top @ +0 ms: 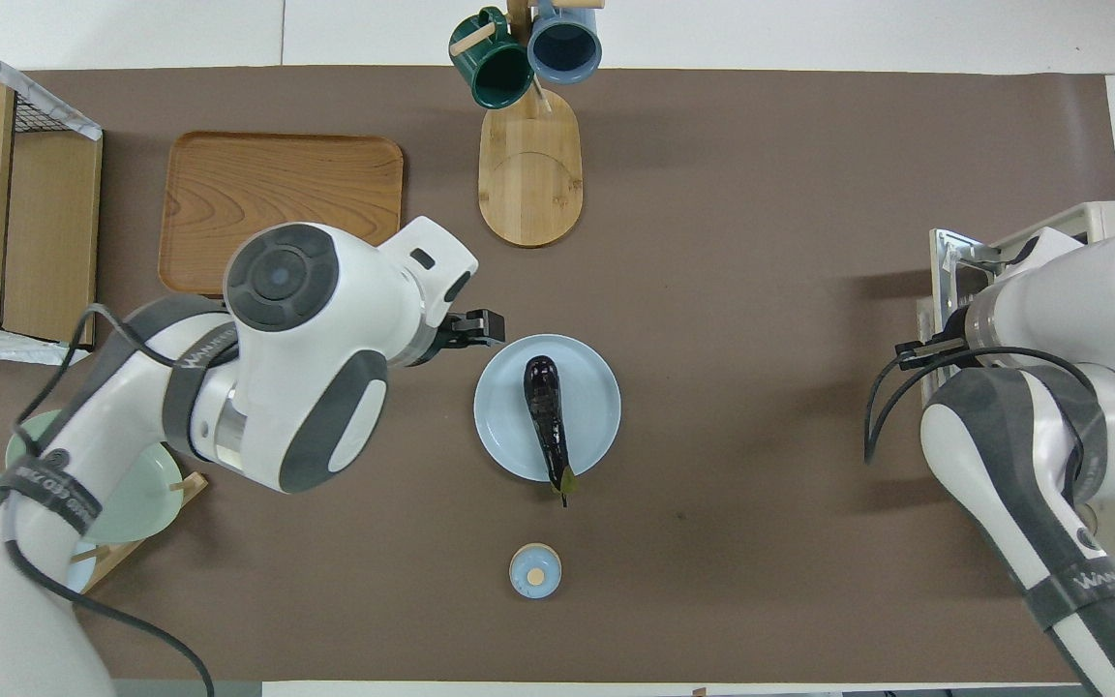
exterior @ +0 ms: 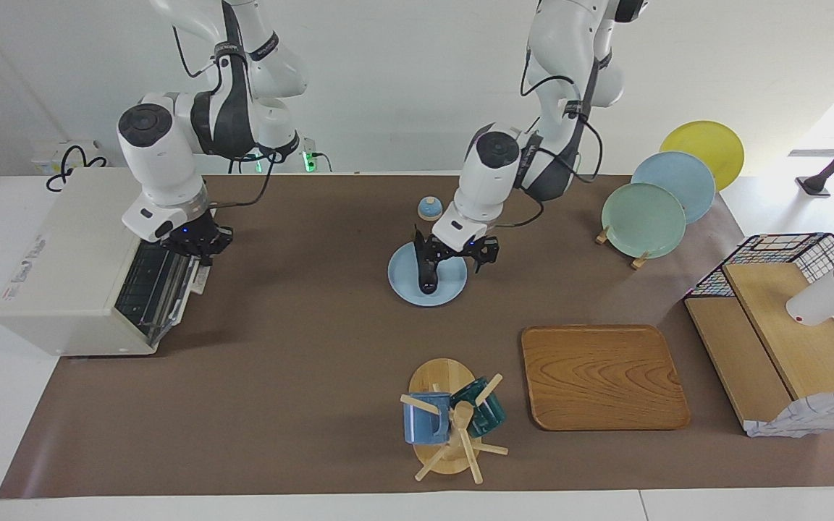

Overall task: Put eggplant into oven
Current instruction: 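Pull the oven door open with the right gripper while the left gripper withdraws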

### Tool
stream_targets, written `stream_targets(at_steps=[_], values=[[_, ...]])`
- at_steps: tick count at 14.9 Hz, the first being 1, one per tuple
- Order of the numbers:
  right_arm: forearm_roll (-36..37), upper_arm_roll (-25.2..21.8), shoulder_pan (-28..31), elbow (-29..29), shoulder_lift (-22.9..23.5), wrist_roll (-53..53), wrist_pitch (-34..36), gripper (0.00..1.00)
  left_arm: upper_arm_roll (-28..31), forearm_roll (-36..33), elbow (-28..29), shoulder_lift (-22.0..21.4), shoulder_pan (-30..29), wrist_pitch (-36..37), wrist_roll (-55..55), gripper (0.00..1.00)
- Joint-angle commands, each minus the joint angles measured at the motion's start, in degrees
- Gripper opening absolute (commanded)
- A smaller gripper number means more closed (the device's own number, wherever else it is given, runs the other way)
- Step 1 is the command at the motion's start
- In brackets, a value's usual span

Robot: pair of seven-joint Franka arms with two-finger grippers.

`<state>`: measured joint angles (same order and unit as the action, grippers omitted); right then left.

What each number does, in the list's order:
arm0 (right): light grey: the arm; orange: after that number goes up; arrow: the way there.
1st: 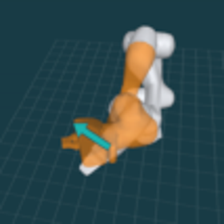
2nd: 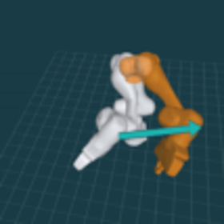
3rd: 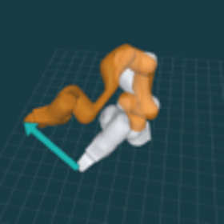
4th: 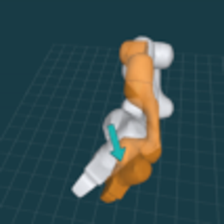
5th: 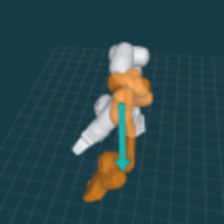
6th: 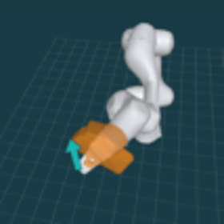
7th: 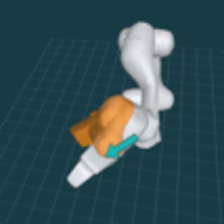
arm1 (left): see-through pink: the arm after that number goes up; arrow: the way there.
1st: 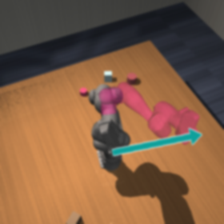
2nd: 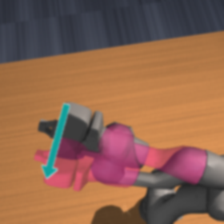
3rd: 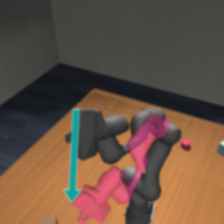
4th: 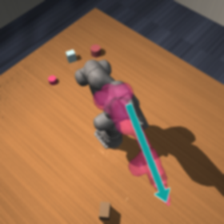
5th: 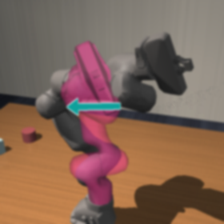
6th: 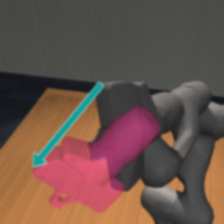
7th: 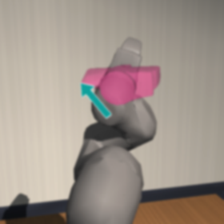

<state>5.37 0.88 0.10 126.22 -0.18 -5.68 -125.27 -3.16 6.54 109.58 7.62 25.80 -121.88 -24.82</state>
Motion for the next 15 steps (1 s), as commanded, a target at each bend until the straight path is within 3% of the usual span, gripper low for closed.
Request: stream_targets(at_steps=[1,8,13,15], values=[[2.1,-1.1,2.2,4.6,0.6,-0.5,-6.6,0.00,-0.2,0.1,-1.5,-2.9,-6.4,5.1,6.2,1.00],[2.0,-1.1,-0.8,6.8,1.7,5.3,-9.2,0.00,-0.2,-3.9,-6.5,-8.2,-20.2,17.6,20.4,1.00],[2.0,-1.0,-2.9,8.9,1.9,9.4,-11.5,0.00,-0.1,-4.2,-6.8,-13.8,-22.2,26.9,23.6,1.00],[1.9,-1.0,-4.0,8.9,1.9,9.5,-11.7,0.00,-0.2,-5.9,-6.9,-14.5,-22.1,27.2,24.3,1.00]])
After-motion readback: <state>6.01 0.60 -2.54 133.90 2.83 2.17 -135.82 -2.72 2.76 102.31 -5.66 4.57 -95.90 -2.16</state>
